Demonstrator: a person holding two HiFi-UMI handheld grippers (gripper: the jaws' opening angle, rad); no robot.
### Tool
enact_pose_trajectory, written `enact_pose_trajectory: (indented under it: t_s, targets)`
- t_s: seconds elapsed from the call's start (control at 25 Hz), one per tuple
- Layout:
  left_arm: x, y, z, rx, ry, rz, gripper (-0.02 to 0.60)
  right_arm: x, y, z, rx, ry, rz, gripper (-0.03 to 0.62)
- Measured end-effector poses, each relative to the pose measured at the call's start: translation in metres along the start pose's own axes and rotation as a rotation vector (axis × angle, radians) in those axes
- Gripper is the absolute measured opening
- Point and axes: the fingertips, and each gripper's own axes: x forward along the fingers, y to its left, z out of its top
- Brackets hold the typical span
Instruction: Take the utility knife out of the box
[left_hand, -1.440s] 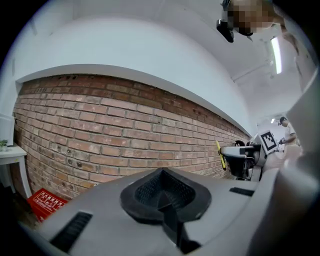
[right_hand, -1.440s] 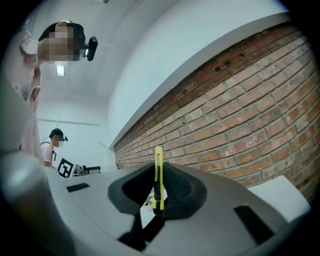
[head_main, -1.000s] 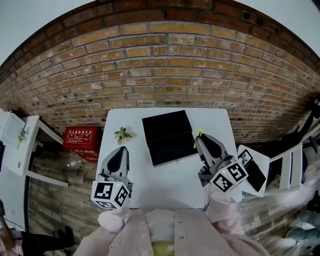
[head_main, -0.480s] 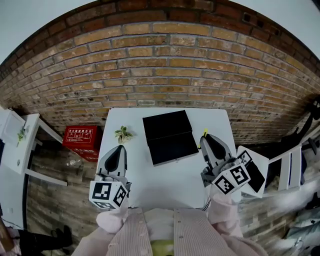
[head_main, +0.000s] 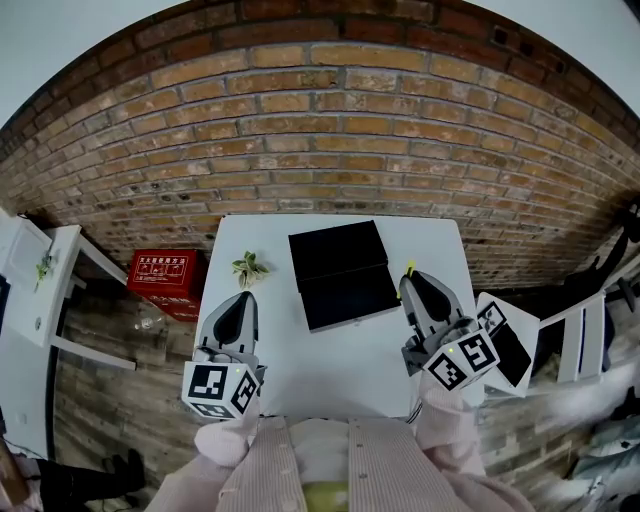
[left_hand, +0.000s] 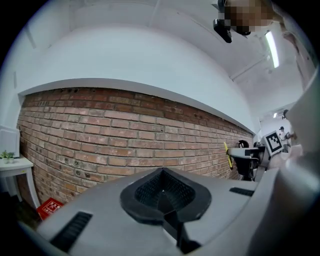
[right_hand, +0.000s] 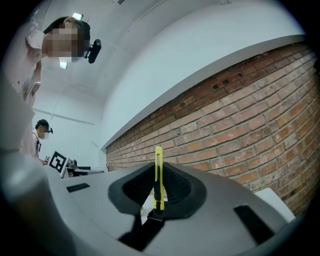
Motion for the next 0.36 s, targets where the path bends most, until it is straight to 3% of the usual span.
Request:
enact_pose_trajectory:
  t_s: [0.36]
  targets:
    - [0.0047, 0.0019, -0.0042, -0.011, 0.01, 0.0, -0.008, 0.004, -0.0027, -0.0036, -0.009, 0.016, -0.002, 0.052]
